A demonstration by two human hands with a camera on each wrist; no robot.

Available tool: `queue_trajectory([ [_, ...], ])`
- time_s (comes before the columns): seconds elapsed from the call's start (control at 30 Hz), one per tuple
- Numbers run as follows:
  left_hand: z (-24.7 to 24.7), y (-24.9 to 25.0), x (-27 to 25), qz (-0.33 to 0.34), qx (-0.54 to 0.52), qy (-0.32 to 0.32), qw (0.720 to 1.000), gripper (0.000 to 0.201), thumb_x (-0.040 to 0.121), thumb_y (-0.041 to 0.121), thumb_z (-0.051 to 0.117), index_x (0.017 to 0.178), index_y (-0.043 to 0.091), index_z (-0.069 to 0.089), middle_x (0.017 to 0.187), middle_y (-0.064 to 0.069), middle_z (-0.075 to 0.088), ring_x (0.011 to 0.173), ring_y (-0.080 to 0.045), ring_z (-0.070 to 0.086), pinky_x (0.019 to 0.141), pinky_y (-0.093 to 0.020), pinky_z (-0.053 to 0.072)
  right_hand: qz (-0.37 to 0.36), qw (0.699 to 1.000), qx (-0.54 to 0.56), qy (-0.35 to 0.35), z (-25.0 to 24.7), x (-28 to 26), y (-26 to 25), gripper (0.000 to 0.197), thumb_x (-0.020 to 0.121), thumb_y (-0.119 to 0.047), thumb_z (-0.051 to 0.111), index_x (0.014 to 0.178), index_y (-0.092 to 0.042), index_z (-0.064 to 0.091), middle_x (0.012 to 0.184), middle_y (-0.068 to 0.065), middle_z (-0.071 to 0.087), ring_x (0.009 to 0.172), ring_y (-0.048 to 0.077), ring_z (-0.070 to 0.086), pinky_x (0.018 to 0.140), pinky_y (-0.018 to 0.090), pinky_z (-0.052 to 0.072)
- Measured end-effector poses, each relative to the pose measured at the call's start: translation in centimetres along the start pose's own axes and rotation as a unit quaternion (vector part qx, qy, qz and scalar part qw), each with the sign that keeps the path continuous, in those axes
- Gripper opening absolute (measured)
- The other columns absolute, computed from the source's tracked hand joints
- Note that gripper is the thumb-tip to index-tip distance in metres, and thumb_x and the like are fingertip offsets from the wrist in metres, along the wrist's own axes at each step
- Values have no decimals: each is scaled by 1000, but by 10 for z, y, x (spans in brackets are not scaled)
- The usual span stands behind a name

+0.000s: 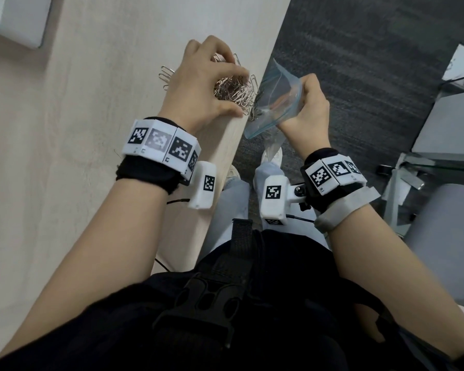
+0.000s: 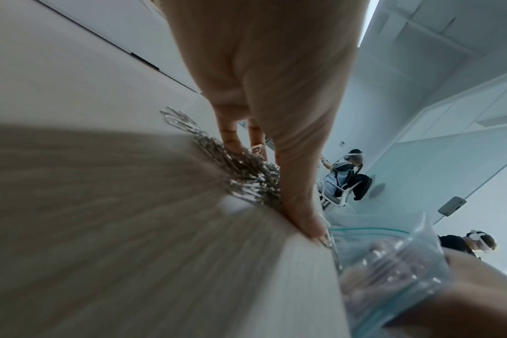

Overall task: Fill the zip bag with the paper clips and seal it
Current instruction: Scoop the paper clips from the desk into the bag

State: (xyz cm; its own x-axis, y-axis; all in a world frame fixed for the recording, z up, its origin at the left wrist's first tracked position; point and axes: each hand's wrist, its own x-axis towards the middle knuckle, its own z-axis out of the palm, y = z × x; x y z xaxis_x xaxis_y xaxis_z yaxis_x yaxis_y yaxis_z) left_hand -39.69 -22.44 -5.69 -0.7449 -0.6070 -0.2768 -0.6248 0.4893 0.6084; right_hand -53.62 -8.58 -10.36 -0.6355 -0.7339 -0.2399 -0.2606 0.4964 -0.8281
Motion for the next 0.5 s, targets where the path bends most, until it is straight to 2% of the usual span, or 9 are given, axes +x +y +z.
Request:
queue_trajectory([
  [0.1,5,4,-1,14,7,2,1000,53,63,44,78,112,30,65,120,3,51,108,-21,40,84,-29,39,0,1000,-1,-1,0,0,-1,49,76,-18,78,76,-35,33,67,-15,54,70,19,58,64,31,44],
  [0.17,8,6,-1,20,12,0,1000,49,64,43,78,111,30,66,119,3,52,108,-21,41,81,-27,37,2,1000,-2,0,0,0,-1,50,75,-18,80,76,-35,33,66,-15,53,69,15,56,63,29,42],
  [0.3,13,11,-1,34,18,-8,999,44,68,42,76,110,29,66,118,2,53,109,-22,42,78,-28,38,-1,1000,-3,3,1,0,0,48,76,-15,76,76,-35,33,66,-14,53,66,17,55,61,30,41],
  [0.4,13,12,-4,41,8,-12,999,46,69,40,76,112,28,65,120,2,54,110,-22,43,81,-30,40,0,1000,-1,1,2,0,0,49,76,-14,76,76,-35,32,65,-15,50,62,5,47,60,25,38],
  [0.5,4,7,-8,39,5,1,999,56,65,43,76,117,27,62,125,0,53,113,-25,42,88,-29,37,-3,1000,5,7,2,0,-1,47,77,-12,73,76,-36,32,65,-16,48,60,-3,43,59,21,36],
])
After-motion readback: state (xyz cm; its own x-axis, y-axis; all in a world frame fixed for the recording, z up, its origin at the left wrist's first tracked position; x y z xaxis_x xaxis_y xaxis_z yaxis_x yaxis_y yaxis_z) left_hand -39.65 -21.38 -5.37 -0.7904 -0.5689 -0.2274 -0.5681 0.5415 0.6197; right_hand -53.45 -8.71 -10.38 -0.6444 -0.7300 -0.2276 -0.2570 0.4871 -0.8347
